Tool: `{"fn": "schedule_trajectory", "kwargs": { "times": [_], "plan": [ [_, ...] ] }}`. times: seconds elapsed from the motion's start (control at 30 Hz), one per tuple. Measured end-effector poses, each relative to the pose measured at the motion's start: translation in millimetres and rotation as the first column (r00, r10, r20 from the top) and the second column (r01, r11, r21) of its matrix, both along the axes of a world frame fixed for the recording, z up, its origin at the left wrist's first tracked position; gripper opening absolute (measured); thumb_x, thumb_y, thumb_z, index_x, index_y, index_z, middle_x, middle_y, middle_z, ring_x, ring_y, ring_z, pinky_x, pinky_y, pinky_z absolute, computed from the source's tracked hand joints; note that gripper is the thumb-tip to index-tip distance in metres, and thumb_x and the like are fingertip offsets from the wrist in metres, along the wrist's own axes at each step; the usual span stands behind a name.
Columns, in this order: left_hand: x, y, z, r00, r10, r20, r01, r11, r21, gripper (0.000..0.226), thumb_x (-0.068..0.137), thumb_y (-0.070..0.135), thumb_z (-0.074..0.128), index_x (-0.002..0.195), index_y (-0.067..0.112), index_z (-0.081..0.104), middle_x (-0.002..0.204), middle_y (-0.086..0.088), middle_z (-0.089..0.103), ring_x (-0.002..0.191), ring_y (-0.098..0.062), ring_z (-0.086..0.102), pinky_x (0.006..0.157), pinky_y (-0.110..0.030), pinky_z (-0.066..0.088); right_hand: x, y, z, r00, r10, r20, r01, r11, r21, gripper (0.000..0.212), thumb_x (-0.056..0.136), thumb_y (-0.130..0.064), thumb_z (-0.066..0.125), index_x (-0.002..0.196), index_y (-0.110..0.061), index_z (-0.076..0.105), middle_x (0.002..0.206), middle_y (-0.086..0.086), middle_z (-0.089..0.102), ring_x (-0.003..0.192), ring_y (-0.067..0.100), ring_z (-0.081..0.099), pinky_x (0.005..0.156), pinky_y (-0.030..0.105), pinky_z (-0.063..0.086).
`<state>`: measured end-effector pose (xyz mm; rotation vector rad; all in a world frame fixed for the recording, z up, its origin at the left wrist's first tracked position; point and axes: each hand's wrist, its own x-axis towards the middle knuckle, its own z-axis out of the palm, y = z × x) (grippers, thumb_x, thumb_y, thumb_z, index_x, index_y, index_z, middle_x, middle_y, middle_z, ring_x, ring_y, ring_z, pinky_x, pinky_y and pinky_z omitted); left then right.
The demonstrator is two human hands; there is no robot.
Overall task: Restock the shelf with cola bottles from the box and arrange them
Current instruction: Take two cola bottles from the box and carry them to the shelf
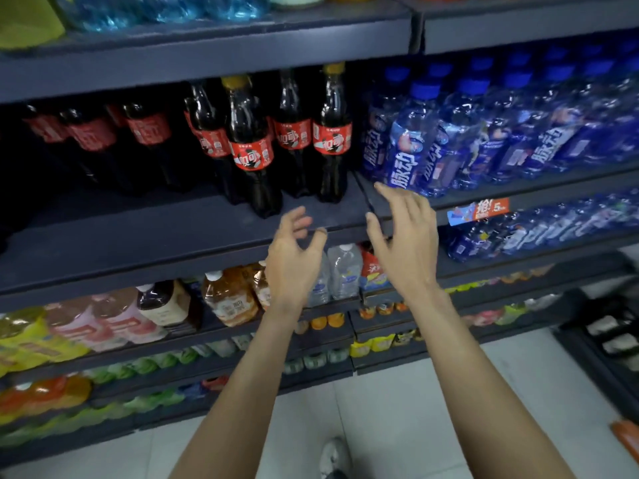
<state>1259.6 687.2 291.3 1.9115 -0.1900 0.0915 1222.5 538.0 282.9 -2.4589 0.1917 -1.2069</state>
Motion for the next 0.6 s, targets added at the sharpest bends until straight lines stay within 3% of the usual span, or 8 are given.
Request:
{"fn": "schedule_trajectory", "kwargs": {
  "times": [0.1,0.23,0.3,0.4,0.47,0.6],
  "plan": [
    [-54.4,-27.5,-7.4,0.985,-0.129,0.113,0.136,0.989,-0.054,0.021,0.093,0.023,0.057,0.114,0.023,0.059,0.096,0.017,0.065,0.092,0.003,0.061,0.085,-0.021,0.049,-68.7,-22.3,-14.1,0.995,-0.042,0.087,0.044,0.999,-0.027,0.026,0.093,-0.021,0.056,0.114,-0.008,0.064,0.096,0.007,0.068,0.09,0.022,0.059,0.081,0.035,0.047],
    [-139.4,-75.3,-35.5,0.914,-0.341,0.22,0.366,0.927,-0.085,0.014,0.096,0.023,0.053,0.106,0.024,0.063,0.097,0.014,0.067,0.093,0.0,0.063,0.079,-0.013,0.045,-184.3,-61.7,-41.1,0.99,-0.122,0.064,0.118,0.991,0.071,0.021,0.091,-0.02,0.058,0.106,-0.009,0.068,0.088,0.001,0.07,0.073,0.012,0.06,0.067,0.024,0.05],
    [-183.9,-103.5,-54.8,0.864,-0.464,0.198,0.487,0.868,-0.091,0.015,0.096,0.024,0.052,0.104,0.022,0.064,0.097,0.008,0.069,0.093,-0.003,0.064,0.077,-0.015,0.045,-247.1,-83.0,-59.3,0.981,-0.188,-0.054,0.194,0.968,0.162,0.023,0.09,-0.024,0.056,0.107,-0.014,0.067,0.088,-0.003,0.069,0.072,0.005,0.056,0.067,0.02,0.047],
    [-254.8,-149.2,-85.6,0.765,-0.634,0.114,0.641,0.766,-0.047,0.015,0.094,0.024,0.052,0.102,0.021,0.064,0.094,0.009,0.07,0.091,-0.001,0.065,0.078,-0.015,0.045,-347.2,-114.9,-91.4,0.912,-0.272,-0.308,0.357,0.896,0.265,0.025,0.087,-0.028,0.057,0.11,-0.02,0.063,0.09,-0.005,0.068,0.073,0.009,0.06,0.066,0.031,0.053],
    [-303.1,-178.9,-110.6,0.696,-0.718,0.025,0.718,0.696,0.011,0.014,0.091,0.027,0.053,0.1,0.027,0.064,0.092,0.013,0.069,0.087,0.001,0.064,0.077,-0.017,0.048,-413.7,-133.4,-110.8,0.819,-0.329,-0.47,0.477,0.846,0.239,0.025,0.086,-0.024,0.063,0.111,-0.021,0.062,0.094,-0.003,0.068,0.079,0.015,0.064,0.066,0.031,0.052],
    [-387.3,-231.3,-160.7,0.63,-0.741,-0.232,0.772,0.569,0.283,0.018,0.085,0.033,0.06,0.102,0.029,0.065,0.083,0.017,0.066,0.08,-0.001,0.062,0.078,-0.025,0.051,-532.1,-163.8,-141.4,0.612,-0.371,-0.698,0.678,0.701,0.222,0.027,0.088,-0.022,0.06,0.116,-0.02,0.062,0.103,-0.001,0.068,0.093,0.019,0.064,0.073,0.029,0.047]
  ]
}}
